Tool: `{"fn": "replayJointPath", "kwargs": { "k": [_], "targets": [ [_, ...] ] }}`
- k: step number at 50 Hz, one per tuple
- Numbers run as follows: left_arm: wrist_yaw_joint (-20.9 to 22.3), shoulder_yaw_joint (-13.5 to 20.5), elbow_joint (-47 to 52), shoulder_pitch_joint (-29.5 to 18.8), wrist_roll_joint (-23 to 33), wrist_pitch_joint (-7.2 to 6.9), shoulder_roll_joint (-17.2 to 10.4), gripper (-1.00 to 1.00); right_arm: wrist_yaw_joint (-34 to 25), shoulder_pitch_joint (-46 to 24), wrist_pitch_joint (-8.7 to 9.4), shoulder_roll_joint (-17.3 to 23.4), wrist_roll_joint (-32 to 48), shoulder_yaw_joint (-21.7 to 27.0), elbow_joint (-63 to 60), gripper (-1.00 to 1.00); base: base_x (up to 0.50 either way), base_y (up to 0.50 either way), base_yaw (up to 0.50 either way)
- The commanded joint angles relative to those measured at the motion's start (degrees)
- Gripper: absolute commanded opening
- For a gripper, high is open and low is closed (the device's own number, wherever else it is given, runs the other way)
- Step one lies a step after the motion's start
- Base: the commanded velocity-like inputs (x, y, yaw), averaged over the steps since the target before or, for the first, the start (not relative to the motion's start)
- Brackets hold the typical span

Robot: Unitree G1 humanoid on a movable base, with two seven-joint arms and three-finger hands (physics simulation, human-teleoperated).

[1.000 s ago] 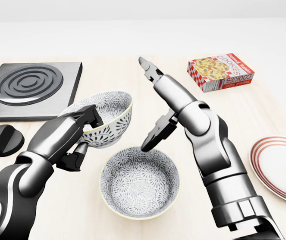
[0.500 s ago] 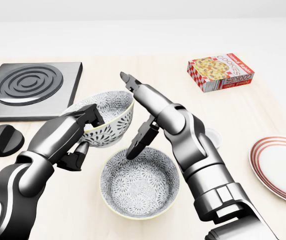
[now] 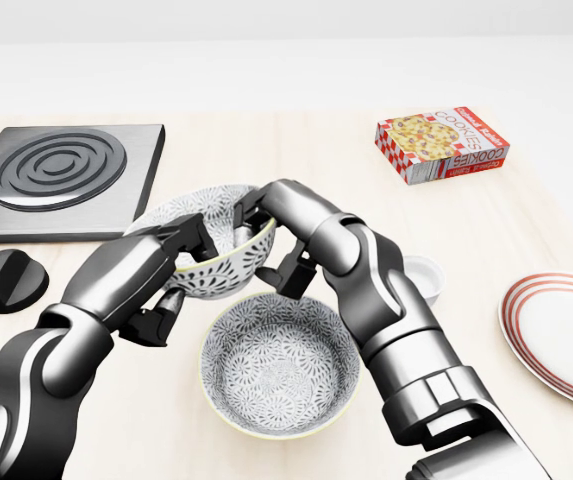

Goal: Pick the akita bowl from table center and place it on the plate.

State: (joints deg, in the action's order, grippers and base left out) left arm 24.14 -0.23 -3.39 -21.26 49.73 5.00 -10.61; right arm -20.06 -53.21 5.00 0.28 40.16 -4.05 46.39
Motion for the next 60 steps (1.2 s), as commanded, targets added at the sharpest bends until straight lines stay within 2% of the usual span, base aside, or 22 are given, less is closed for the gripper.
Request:
{"fn": "replayJointPath", "kwargs": {
  "k": [1, 15, 16, 17, 18, 19, 21, 29, 45, 60],
  "targets": [
    [-0.9, 1.16, 0.51, -0.22, -0.58, 0.0, 0.2, -1.0, -0.72, 0.12, 0.0, -0.71, -3.48, -0.18, -0.06, -1.0, 0.0, 0.0, 0.0],
    [-1.18, 1.38, 0.39, -0.62, -0.69, 0.0, 0.21, -1.0, -2.14, -0.15, 0.0, -0.15, -4.31, 0.19, -2.23, -1.0, 0.0, 0.0, 0.0],
    [-1.21, 1.4, 0.33, -0.66, -0.63, 0.0, 0.17, -0.9, -2.21, -0.08, 0.0, -0.09, -4.26, 0.18, -2.48, -1.0, 0.0, 0.0, 0.0],
    [-1.27, 1.41, 0.27, -0.69, -0.54, 0.0, 0.14, -0.55, -2.3, -0.03, 0.0, -0.05, -4.23, 0.16, -2.67, -1.0, 0.0, 0.0, 0.0],
    [-1.41, 1.5, 0.01, -0.75, -0.33, 0.0, 0.12, -0.05, -2.32, -0.12, 0.0, 0.08, -4.21, 0.26, -3.0, -1.0, 0.0, 0.0, 0.0],
    [-1.66, 1.52, -0.18, -0.84, -0.32, 0.0, 0.05, 0.2, -2.34, -0.19, 0.0, 0.15, -4.23, 0.32, -3.14, -1.0, 0.0, 0.0, 0.0],
    [-1.84, 1.64, -0.32, -1.09, -0.47, 0.0, 0.05, 0.99, -2.44, -0.3, 0.0, 0.3, -4.24, 0.37, -3.37, -1.0, 0.0, 0.0, 0.0],
    [-2.69, 1.64, -1.26, -1.77, 0.21, 0.0, -0.52, 1.0, -2.67, -0.66, 0.0, 1.03, -4.03, 0.61, -3.27, -1.0, 0.0, 0.0, 0.0],
    [-2.97, 2.43, -0.01, -3.25, -4.16, 0.0, 0.21, 1.0, -2.05, -0.52, 0.0, 3.4, -4.08, 1.61, -2.58, -1.0, 0.0, 0.0, 0.0],
    [-4.17, 2.64, -0.6, -4.86, -5.4, 0.0, -0.54, 1.0, -2.52, 1.6, 0.0, 8.27, -4.25, 3.5, -4.33, -1.0, 0.0, 0.0, 0.0]
  ]
}}
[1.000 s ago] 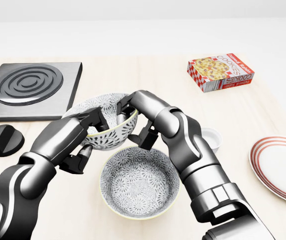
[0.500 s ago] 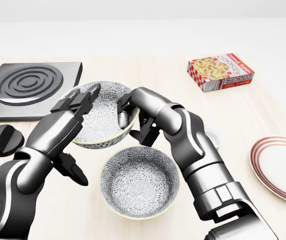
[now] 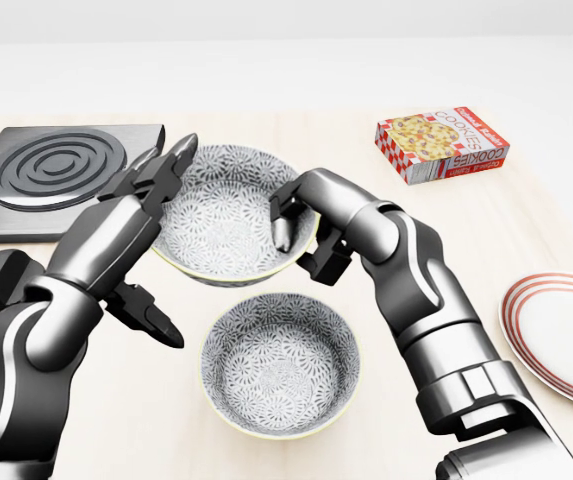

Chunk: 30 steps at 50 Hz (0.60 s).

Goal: Pick the akita bowl from table center and place it on the plate.

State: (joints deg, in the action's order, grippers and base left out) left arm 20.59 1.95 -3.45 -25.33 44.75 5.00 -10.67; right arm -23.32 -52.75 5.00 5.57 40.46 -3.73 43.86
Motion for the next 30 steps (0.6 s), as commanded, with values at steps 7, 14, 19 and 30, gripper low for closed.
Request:
{"fn": "replayJointPath", "kwargs": {
  "k": [7, 14, 19, 30],
  "targets": [
    [-0.84, 0.53, -0.46, -1.16, -0.81, 0.0, -0.6, 1.0, -0.26, 4.16, 0.0, 5.15, -4.43, 4.13, -5.53, -1.0, 0.0, 0.0, 0.0],
    [-0.95, 0.57, -0.63, -1.22, -1.03, 0.0, -0.61, 1.0, -1.06, 8.48, 0.0, 6.63, -4.4, 5.07, -10.32, -1.0, 0.0, 0.0, 0.0],
    [-1.07, 0.58, -0.86, -1.23, -1.05, 0.0, -0.63, 1.0, -2.15, 12.37, 0.0, 8.1, -4.28, 6.12, -15.19, -1.0, 0.0, 0.0, 0.0],
    [-1.63, 0.89, -2.16, -1.5, -1.2, 0.0, -0.83, 1.0, -6.67, 22.77, 0.0, 12.38, -3.12, 10.22, -30.12, -1.0, 0.0, 0.0, 0.0]
  ]
}}
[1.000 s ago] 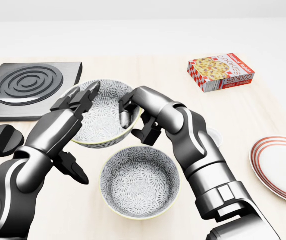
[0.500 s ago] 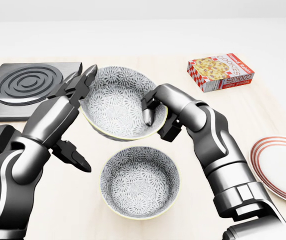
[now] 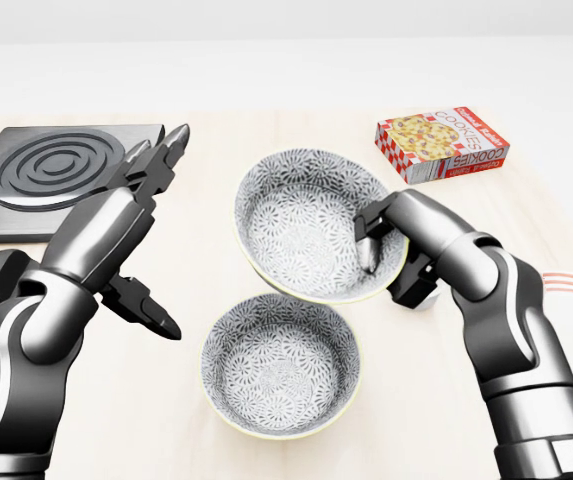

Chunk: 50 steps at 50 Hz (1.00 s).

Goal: Pick the akita bowl from table center and place it on the plate.

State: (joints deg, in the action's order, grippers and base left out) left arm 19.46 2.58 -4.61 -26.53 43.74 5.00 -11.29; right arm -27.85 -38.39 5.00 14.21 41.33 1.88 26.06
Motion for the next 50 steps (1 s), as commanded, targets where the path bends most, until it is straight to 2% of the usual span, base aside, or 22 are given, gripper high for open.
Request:
{"fn": "replayJointPath", "kwargs": {
  "k": [1, 14, 23, 24, 25, 26, 27, 28, 29, 31, 32, 38, 50],
  "targets": [
    [-0.6, 0.29, -1.14, -0.36, -0.22, 0.0, -0.24, 1.0, -2.5, 9.19, 0.0, 4.26, -3.88, 5.19, -13.45, -1.0, 0.0, 0.0, 0.0],
    [-1.84, 1.04, -2.27, -1.43, -2.07, 0.0, -0.28, 1.0, -7.48, 18.63, 0.0, 9.04, -4.32, 12.48, -24.36, -1.0, 0.0, 0.0, 0.0],
    [-2.25, 0.85, -3.3, -1.69, -3.39, 0.0, -0.78, 1.0, -9.24, 23.23, 0.0, 12.41, -4.96, 18.01, -26.21, -1.0, 0.0, 0.0, 0.0],
    [0.18, 0.41, 3.58, 1.68, -3.04, 0.0, 0.19, 1.0, -9.38, 23.55, 0.0, 12.8, -5.05, 18.69, -26.16, -1.0, 0.0, 0.0, 0.0],
    [5.98, -1.22, 21.1, 10.45, -0.59, -4.28, 3.44, 1.0, -9.45, 23.82, 0.0, 13.18, -5.1, 19.08, -25.94, -1.0, 0.0, 0.0, 0.0],
    [8.11, -2.68, 28.48, 14.53, 1.44, -6.64, 5.3, 1.0, -9.32, 24.09, 0.0, 13.9, -5.16, 19.93, -25.26, -1.0, 0.0, 0.0, 0.0],
    [8.64, -3.35, 30.78, 16.07, 2.31, -7.16, 6.1, 1.0, -9.41, 24.29, 0.0, 14.24, -5.24, 20.29, -25.05, -1.0, 0.0, 0.0, 0.0],
    [9.24, -2.87, 29.61, 15.14, 1.52, -7.89, 6.19, 1.0, -9.46, 24.48, 0.0, 14.59, -5.41, 20.84, -24.86, -1.0, 0.0, 0.0, 0.0],
    [8.62, -2.04, 26.73, 13.12, 0.63, -7.03, 5.32, 1.0, -9.4, 24.63, 0.0, 14.89, -5.45, 21.21, -24.71, -1.0, 0.0, 0.0, 0.0],
    [8.79, -2.48, 27.87, 14.11, 1.03, -7.31, 5.71, 1.0, -9.38, 24.63, 0.0, 15.5, -5.67, 21.96, -24.32, -1.0, 0.0, 0.0, 0.0],
    [8.45, -2.86, 28.73, 14.84, 1.65, -6.83, 5.79, 1.0, -9.24, 24.69, 0.0, 15.76, -5.72, 22.19, -24.06, -1.0, 0.0, 0.0, 0.0],
    [9.08, -4.06, 32.12, 17.76, 2.93, -7.53, 7.1, 1.0, -8.4, 25.69, 0.0, 16.61, -6.41, 23.5, -22.76, -1.0, 0.0, 0.0, 0.0],
    [8.75, -3.94, 31.28, 18.08, 2.61, -7.1, 7.01, 1.0, -6.75, 28.03, 0.0, 18.51, -8.22, 26.7, -19.5, -1.0, 0.0, 0.0, 0.0]
  ]
}}
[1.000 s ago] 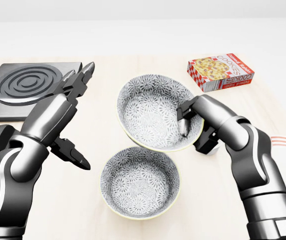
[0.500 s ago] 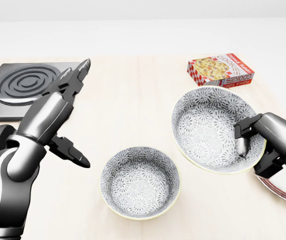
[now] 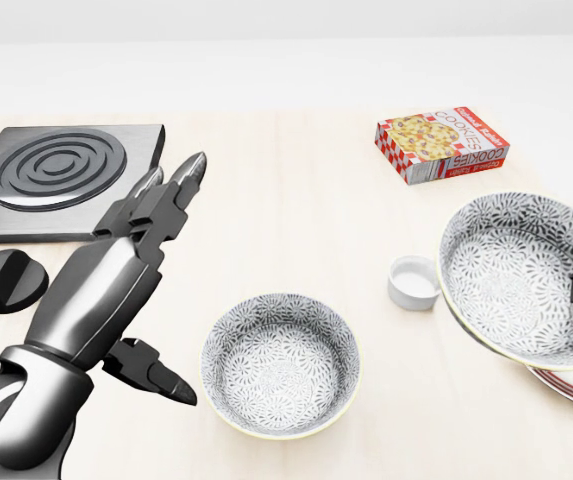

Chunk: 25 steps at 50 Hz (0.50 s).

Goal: Pick the akita bowl from table center and place it on the plate.

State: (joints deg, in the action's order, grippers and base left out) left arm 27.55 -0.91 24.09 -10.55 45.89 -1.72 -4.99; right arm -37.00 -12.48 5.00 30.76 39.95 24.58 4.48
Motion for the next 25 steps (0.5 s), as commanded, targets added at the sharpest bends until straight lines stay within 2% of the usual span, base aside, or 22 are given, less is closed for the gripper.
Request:
{"fn": "replayJointPath", "kwargs": {
  "k": [1, 12, 25],
  "targets": [
    [0.65, -0.51, 2.75, 2.29, 0.51, -0.36, 0.76, 1.0, 2.61, 2.21, 0.0, 2.24, -6.95, 4.25, 2.59, -1.0, 0.0, 0.0, 0.0],
    [0.2, -0.24, 2.0, 2.24, 0.27, -0.01, 0.58, 1.0, 4.02, 3.01, 0.0, 4.45, -8.09, 5.85, 7.42, -1.0, 0.0, 0.0, 0.0],
    [-0.33, -0.28, 1.38, 2.38, 0.29, 0.39, 0.59, 1.0, 6.83, 1.28, 0.0, 7.41, -9.06, 4.79, 15.46, -1.0, 0.0, 0.0, 0.0]
  ]
}}
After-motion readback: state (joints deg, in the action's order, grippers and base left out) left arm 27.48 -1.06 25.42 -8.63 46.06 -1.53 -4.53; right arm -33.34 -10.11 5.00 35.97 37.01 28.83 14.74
